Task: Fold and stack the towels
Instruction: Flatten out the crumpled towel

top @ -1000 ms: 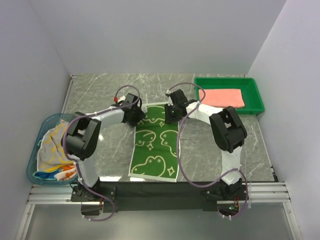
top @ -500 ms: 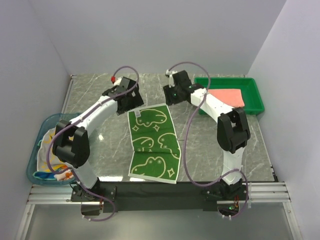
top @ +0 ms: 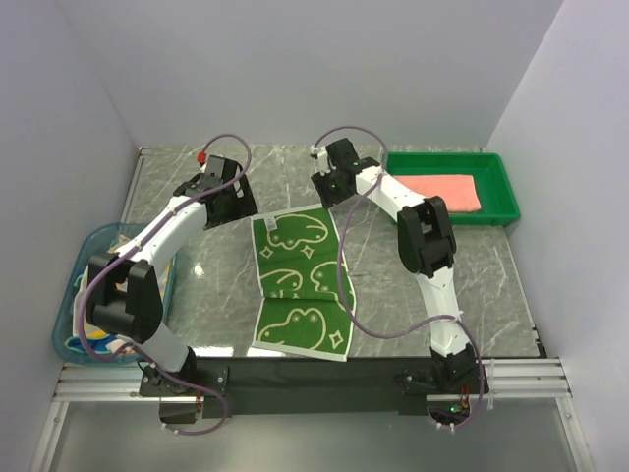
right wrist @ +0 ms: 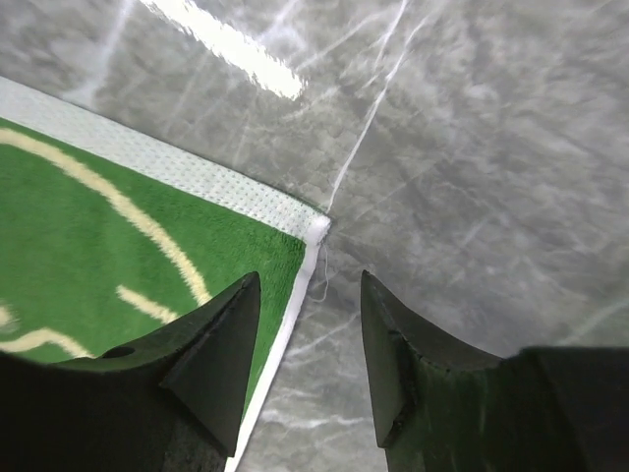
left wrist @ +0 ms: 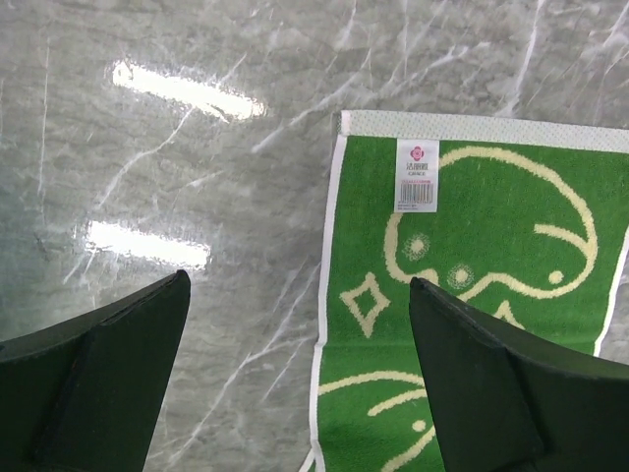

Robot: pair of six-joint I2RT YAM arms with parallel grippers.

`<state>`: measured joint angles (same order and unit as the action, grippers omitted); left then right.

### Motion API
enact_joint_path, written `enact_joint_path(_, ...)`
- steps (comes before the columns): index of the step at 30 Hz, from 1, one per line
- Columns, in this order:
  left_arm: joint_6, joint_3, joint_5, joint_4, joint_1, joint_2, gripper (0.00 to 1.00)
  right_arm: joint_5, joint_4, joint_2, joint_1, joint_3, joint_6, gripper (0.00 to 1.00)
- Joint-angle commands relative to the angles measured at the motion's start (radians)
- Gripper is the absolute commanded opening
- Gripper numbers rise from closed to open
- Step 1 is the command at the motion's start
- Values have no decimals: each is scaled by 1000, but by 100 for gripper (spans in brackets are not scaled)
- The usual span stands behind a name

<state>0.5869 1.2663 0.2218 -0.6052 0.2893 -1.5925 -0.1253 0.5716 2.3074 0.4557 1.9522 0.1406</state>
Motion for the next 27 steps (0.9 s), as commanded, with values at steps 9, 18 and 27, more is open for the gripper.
enact_joint_path(9,-41,13,-21,32,-2,-9,98,-25,13,72,3,89,-33,51)
enact_joint_path(18,-38,16,-19,31,-9,-18,97,-17,16,148,8,154,-76,50)
enact_joint_path(27,-33,18,-44,33,-21,-24,95,7,54,170,28,151,-90,38)
